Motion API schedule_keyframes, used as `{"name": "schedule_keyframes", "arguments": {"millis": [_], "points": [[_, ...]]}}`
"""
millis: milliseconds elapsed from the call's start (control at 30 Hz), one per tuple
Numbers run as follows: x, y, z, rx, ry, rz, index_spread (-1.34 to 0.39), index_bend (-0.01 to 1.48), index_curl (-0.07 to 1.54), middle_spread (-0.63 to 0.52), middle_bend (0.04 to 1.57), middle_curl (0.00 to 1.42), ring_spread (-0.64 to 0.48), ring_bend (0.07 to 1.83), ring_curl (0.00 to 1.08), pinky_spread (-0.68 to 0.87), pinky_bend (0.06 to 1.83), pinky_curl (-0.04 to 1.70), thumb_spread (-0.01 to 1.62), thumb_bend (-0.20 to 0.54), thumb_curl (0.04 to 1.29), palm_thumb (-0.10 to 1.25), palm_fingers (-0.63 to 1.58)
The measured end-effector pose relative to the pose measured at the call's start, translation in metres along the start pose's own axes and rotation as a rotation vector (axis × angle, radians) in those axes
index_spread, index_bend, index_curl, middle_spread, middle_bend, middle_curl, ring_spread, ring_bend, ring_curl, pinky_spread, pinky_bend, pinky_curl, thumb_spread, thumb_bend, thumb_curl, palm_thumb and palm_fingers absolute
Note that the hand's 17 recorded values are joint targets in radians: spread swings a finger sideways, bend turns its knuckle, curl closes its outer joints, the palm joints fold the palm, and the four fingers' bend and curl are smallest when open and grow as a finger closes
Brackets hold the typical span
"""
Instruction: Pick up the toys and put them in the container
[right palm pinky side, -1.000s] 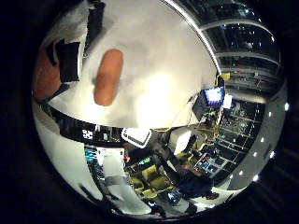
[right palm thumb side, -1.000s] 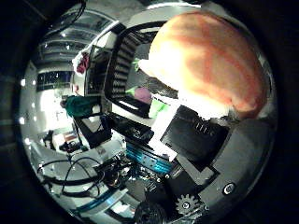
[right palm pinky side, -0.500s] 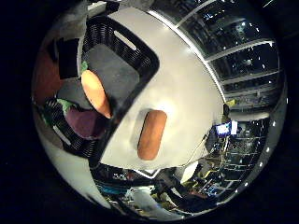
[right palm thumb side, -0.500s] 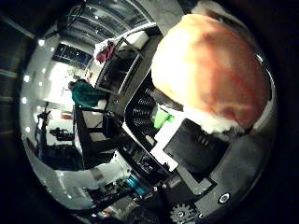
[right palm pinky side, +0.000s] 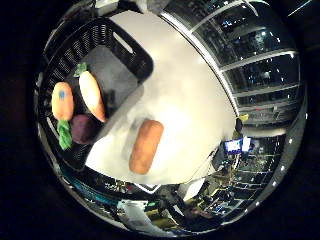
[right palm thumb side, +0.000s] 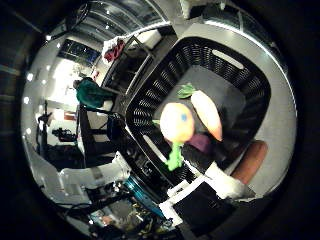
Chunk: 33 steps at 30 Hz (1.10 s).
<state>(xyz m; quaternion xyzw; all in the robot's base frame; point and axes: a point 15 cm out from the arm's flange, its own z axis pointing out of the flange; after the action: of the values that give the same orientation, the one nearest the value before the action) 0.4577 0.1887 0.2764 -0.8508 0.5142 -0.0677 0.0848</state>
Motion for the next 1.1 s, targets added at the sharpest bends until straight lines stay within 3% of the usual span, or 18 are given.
{"name": "schedule_keyframes", "arguments": {"millis": [233,767,933,1100], "points": [[0.067,0.057,-0.016,-0.09,0.025,0.141,-0.36,0.16,0.3,0.09,0.24,0.32,0.23,0.31,0.24,0.51,0.47,0.43,0.98,-0.027,0.35,0.72,0.07],[0.179,0.237,0.024,-0.247,0.013,0.659,-0.2,0.18,0.33,0.16,0.18,0.31,0.23,0.22,0.24,0.47,0.36,0.33,1.01,-0.032,0.34,0.69,0.18],[0.173,0.273,0.042,-0.301,-0.008,0.718,-0.18,0.19,0.34,0.19,0.17,0.29,0.25,0.21,0.24,0.47,0.36,0.33,1.02,-0.033,0.32,0.63,0.18],[0.164,0.282,0.056,-0.329,-0.035,0.731,-0.17,0.19,0.35,0.21,0.17,0.27,0.26,0.21,0.24,0.47,0.37,0.32,1.03,-0.028,0.31,0.6,0.17]]}}
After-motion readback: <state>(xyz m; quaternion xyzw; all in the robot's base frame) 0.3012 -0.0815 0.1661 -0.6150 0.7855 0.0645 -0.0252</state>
